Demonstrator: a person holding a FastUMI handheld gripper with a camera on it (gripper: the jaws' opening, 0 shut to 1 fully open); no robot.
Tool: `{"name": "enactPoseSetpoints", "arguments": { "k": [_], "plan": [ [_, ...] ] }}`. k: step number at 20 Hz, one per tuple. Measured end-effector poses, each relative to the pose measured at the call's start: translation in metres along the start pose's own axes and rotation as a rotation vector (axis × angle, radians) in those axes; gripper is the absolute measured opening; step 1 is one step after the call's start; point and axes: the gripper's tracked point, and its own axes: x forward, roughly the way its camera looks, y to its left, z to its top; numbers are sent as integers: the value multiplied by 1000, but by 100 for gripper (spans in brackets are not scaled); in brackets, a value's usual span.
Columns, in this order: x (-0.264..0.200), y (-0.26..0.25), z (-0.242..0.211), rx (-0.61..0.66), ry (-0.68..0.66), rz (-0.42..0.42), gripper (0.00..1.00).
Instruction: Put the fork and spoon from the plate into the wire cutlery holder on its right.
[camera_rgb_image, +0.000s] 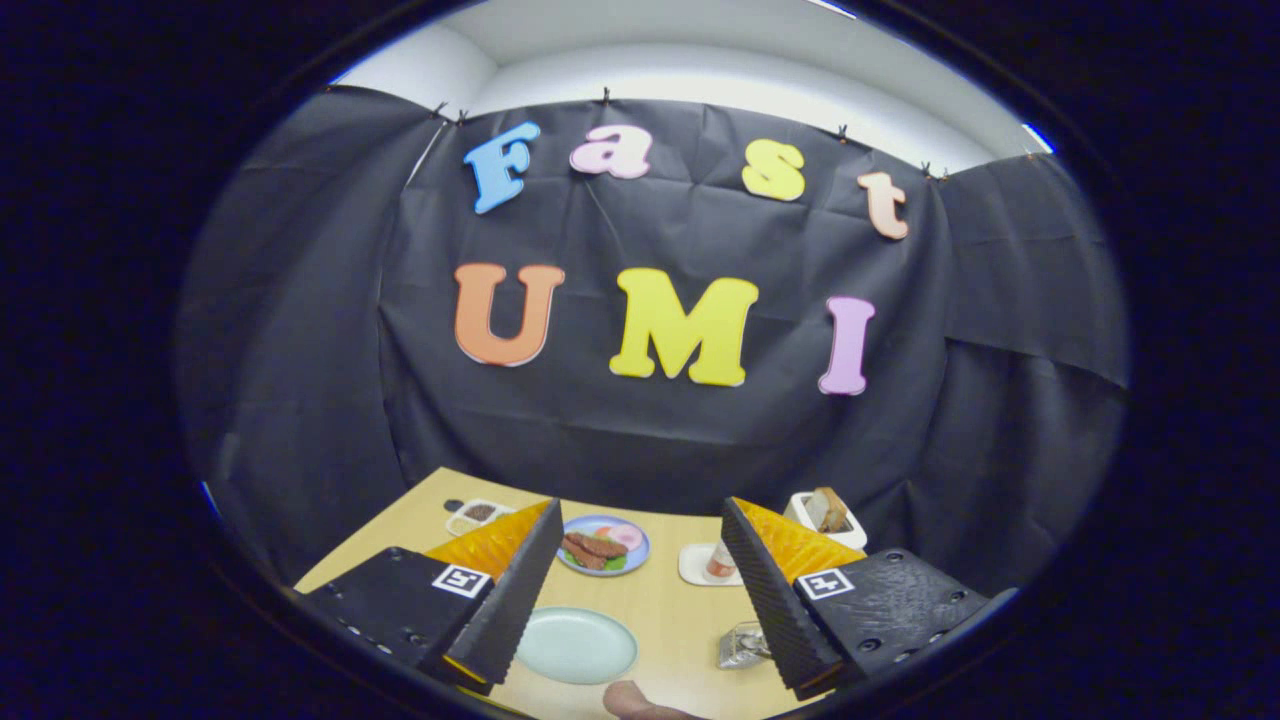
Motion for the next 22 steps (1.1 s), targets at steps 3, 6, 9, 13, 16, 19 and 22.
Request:
{"name": "enactPoseSetpoints", "arguments": {
  "k": [3, 6, 9, 13, 16, 19, 22],
  "plan": [
    [-24, -9, 15, 44, -83, -25, 95],
    [-46, -14, 21, 79, -145, -15, 95],
    [-54, -24, 21, 72, -184, -5, 95],
    [-49, -35, 5, 96, -142, -12, 95],
    [-47, -47, 4, 108, -136, -21, 95],
    [-45, -47, 1, 99, -131, -23, 95],
    [-42, -45, -3, 76, -131, -21, 95]
  ]
}}
